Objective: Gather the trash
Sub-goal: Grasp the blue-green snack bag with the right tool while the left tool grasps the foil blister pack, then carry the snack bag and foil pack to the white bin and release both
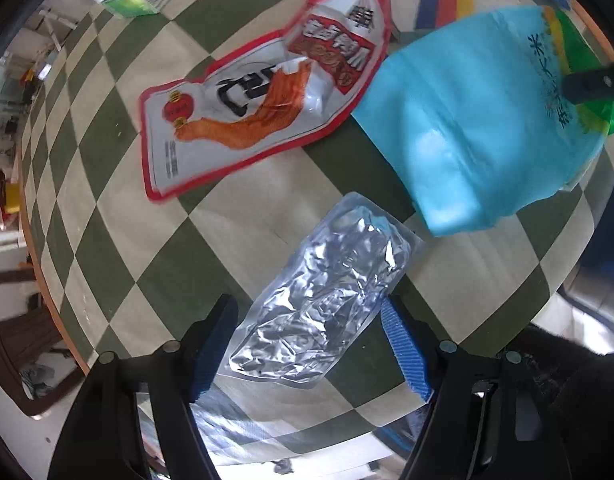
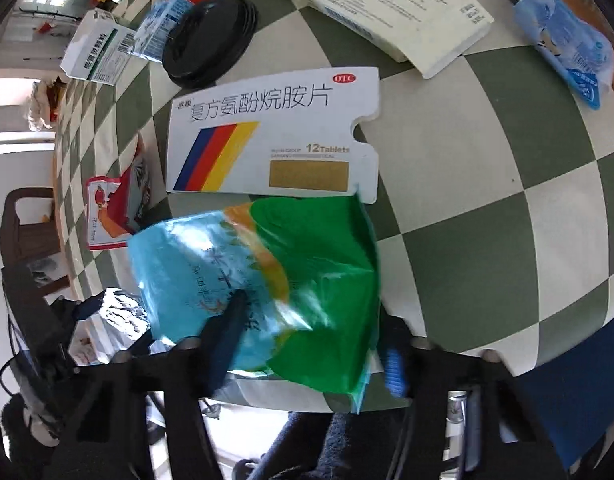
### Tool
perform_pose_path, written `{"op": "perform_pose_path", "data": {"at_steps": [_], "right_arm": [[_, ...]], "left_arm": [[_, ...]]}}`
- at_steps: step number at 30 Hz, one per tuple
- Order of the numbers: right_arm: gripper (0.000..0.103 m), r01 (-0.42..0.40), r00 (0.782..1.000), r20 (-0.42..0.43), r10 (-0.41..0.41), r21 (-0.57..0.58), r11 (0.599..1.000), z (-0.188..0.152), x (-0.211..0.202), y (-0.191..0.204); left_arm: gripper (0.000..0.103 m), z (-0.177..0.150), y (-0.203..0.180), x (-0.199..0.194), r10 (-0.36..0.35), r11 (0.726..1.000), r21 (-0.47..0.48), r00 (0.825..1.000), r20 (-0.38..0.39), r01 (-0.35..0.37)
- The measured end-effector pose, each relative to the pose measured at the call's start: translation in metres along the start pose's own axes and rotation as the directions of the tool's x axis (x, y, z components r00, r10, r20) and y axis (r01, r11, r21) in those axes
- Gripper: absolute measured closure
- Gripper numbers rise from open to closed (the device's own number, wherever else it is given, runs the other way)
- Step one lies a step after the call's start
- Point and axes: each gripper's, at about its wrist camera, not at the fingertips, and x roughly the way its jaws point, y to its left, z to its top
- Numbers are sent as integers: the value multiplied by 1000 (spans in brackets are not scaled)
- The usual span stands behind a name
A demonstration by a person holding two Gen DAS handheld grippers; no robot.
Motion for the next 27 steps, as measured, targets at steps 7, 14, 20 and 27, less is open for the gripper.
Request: {"op": "perform_pose_path", "data": {"at_steps": [7, 14, 20, 27], "right_arm": [[69, -65, 996, 59, 62, 61, 996, -8, -22, -13], [51, -79, 996, 44, 75, 76, 994, -9, -22, -21], [56, -72, 997, 38, 70, 46, 996, -5, -4, -20], [60, -124, 990, 74, 120, 55, 991, -11, -14, -16]], "left_arm": [[42, -16, 29, -6, 7, 969, -246, 1000, 21, -2], [29, -24, 30, 2, -34, 969, -247, 999, -4, 32], [40, -32, 43, 0, -62, 953, -298, 998, 15, 64], [40, -52, 65, -9, -81, 909, -405, 995, 59, 98]]}}
